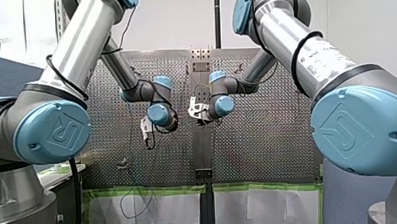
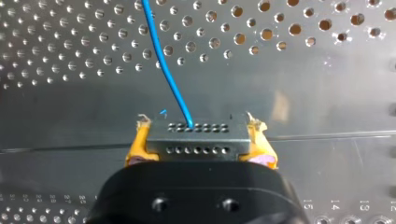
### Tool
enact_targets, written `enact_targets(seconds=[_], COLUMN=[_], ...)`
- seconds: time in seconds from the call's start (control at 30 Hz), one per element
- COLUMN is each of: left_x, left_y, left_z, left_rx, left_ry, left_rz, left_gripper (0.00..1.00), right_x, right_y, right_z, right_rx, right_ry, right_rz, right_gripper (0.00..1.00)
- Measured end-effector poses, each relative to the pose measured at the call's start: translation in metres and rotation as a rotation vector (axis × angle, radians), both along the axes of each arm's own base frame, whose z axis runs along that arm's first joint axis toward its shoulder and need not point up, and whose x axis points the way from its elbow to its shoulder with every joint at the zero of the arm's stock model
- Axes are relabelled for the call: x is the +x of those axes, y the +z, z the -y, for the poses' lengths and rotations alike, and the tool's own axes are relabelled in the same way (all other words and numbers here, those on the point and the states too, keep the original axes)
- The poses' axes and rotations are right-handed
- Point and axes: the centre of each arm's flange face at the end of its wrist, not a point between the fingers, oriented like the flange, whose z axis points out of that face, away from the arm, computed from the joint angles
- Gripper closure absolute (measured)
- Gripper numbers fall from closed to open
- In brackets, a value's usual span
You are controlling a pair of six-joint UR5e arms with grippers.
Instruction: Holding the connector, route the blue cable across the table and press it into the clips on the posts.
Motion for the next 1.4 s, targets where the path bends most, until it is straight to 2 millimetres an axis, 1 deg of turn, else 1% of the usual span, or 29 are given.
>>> enact_targets(seconds=[0.1,0.3,0.4,0.8,0.93,1.03,1.07,1.1,1.13,1.17,1.2,1.23,1.27,1.3,1.33,1.37,1.4], left_x=[0.008,0.026,0.037,0.068,0.069,0.068,0.068,0.068,0.068,0.067,0.067,0.067,0.067,0.066,0.066,0.066,0.065], left_y=[0.001,0.019,0.023,-0.003,-0.018,-0.024,-0.025,-0.025,-0.026,-0.026,-0.025,-0.025,-0.025,-0.024,-0.022,-0.02,-0.017], left_z=[0.003,0.012,0.013,0.015,0.014,0.015,0.015,0.015,0.016,0.016,0.016,0.016,0.016,0.016,0.017,0.017,0.017], left_rx=[-0.002,-0.021,-0.024,0.032,0.049,0.055,0.056,0.057,0.058,0.058,0.058,0.059,0.059,0.059,0.058,0.058,0.056], left_ry=[0.0,-0.015,-0.01,0.036,0.053,0.056,0.056,0.056,0.056,0.057,0.059,0.06,0.062,0.064,0.065,0.065,0.066], left_rz=[0.008,0.058,0.07,0.019,-0.007,-0.016,-0.017,-0.019,-0.019,-0.019,-0.019,-0.019,-0.019,-0.018,-0.018,-0.017,-0.017], left_gripper=[0.0,0.0,0.0,0.0,0.0,0.0,0.08,0.08,0.2,0.42,0.42,0.5,0.79,0.79,0.96,1.0,1.0], right_x=[0.0,0.0,0.001,0.001,0.001,0.001,0.001,0.001,0.001,0.001,0.001,0.001,0.001,0.002,0.002,0.002,0.002], right_y=[0.0,0.0,0.0,0.0,0.0,0.0,0.0,0.0,0.0,0.0,0.0,0.0,0.0,0.0,0.0,0.0,0.0], right_z=[0.0,0.0,-0.001,-0.001,-0.001,-0.001,-0.001,-0.001,-0.001,-0.001,-0.001,-0.001,-0.002,-0.002,-0.002,-0.002,-0.003], right_rx=[0.0,0.001,0.004,0.01,0.01,0.01,0.01,0.01,0.01,0.01,0.01,0.009,0.009,0.009,0.009,0.008,0.008], right_ry=[0.001,0.002,0.009,0.017,0.017,0.017,0.017,0.017,0.017,0.017,0.018,0.018,0.018,0.018,0.019,0.02,0.021], right_rz=[0.0,0.002,0.006,0.011,0.011,0.011,0.011,0.011,0.011,0.011,0.01,0.01,0.009,0.009,0.008,0.007,0.007], right_gripper=[1.0,1.0,1.0,1.0,1.0,1.0,1.0,1.0,1.0,1.0,1.0,1.0,1.0,1.0,1.0,1.0,1.0])
